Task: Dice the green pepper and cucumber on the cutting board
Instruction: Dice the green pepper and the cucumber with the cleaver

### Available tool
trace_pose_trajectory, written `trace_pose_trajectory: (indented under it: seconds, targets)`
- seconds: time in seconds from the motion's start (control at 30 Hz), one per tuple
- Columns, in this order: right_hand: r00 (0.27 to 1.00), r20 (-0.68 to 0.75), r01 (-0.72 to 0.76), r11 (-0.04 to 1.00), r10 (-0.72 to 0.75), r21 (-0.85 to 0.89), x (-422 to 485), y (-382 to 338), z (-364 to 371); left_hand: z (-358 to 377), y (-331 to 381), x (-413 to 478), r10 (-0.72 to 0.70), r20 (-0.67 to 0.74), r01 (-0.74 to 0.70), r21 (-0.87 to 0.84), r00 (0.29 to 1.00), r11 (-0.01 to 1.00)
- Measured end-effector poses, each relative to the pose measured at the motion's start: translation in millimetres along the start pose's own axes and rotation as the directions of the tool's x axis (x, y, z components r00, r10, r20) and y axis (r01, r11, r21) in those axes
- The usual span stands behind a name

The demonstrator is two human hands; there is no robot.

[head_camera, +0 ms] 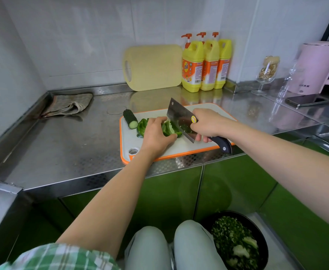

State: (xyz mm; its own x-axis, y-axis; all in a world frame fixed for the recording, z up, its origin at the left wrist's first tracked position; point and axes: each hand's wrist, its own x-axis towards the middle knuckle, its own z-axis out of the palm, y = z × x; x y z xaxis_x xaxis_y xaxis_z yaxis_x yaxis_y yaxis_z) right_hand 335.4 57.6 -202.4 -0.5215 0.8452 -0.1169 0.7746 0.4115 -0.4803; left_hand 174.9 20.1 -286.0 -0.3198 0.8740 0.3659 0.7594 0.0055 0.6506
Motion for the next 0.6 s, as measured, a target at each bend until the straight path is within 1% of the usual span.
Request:
trace_pose_trajectory:
  seconds: [0.07, 0.13, 0.2, 0.3, 0.43, 0.6]
  targets:
    - [1.000, -0.007, -0.001, 1.000, 0.000, -0.016, 0.7, -1.3, 1.9, -0.2, 0.6, -0.1, -0.036, 0.025, 0.036, -0.004, 0.999, 0.999]
    - [1.000, -0.015, -0.003, 1.000, 0.003, -0.024, 1.0, -2.6, 2.3, -0.4, 1.0, 0.0, -0.049, 0.042, 0.048, 0.036, 0.998, 0.998]
    - [0.999, -0.033, 0.005, 1.000, -0.006, -0.019, -0.2, -4.2, 0.4, -0.8, 1.0, 0.3, -0.050, 0.040, 0.047, 0.074, 0.998, 0.996]
    - [0.997, -0.071, 0.033, 0.998, -0.036, -0.051, -3.6, -7.9, -4.1, -1.3, 0.5, 1.2, -0.055, 0.026, 0.053, 0.070, 0.998, 0.996]
    - [1.000, 0.003, -0.019, 0.993, 0.019, -0.120, -5.2, -14.2, 1.6, -0.7, -0.2, 1.0, -0.053, 0.015, 0.052, 0.065, 0.998, 0.997]
    - [0.999, 0.032, -0.028, 0.989, 0.033, -0.145, -5.9, -12.6, 2.1, 0.2, -1.8, 2.0, -0.047, -0.001, 0.047, 0.073, 0.999, 0.996]
